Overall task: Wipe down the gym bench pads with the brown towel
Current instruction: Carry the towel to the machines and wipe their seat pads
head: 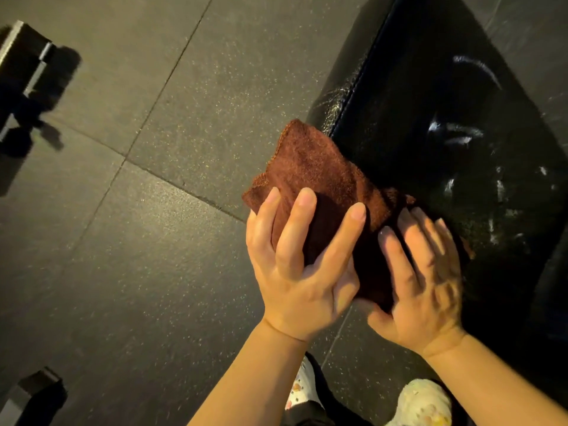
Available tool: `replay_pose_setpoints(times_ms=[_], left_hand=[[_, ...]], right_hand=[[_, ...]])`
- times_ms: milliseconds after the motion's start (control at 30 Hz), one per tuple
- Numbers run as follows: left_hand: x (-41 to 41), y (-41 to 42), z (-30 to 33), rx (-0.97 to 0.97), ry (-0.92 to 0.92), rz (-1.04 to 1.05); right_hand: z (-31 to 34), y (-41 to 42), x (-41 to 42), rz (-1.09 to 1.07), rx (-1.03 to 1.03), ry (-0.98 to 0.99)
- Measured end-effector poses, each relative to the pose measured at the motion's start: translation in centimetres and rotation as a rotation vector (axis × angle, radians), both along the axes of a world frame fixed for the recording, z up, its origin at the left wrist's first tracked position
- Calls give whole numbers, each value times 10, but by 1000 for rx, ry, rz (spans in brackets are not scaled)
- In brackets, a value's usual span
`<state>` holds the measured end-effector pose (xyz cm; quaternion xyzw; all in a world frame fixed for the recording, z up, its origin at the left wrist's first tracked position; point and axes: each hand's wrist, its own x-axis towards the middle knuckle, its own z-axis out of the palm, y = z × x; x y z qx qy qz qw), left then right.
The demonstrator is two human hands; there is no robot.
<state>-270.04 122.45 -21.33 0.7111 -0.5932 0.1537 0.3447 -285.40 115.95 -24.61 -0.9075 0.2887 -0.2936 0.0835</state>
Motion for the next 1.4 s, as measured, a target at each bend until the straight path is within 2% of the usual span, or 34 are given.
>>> replay_pose_setpoints(times_ms=[367, 667, 900, 1000, 1100, 1167, 1267, 1333, 1400], left_hand=[[-1, -6, -7, -165, 22, 31], [8, -21, -26, -434, -37, -18], [16, -21, -37, -574, -111, -37], [10, -14, -48, -562, -196, 41], [11, 0, -49, -449, -350, 76], [23, 10, -38, -360, -543, -13], [45, 4, -2, -262, -752, -221], [52, -12, 11, -263, -779, -285], [52, -25, 10, -326, -729, -284]], right_hand=[[0, 4, 0, 6, -36, -23], [-6, 1, 0, 2, -171, -35], [-19, 3, 1, -22, -317, -104], [-31, 10, -4, -55, -380, -126], [-38, 14, -25, -45, -383, -73], [-42, 16, -40, -39, -368, -58], [-37, 24, -36, -95, -338, -193], [-31, 25, -16, -208, -361, -214], [-25, 19, 4, -290, -395, -150]])
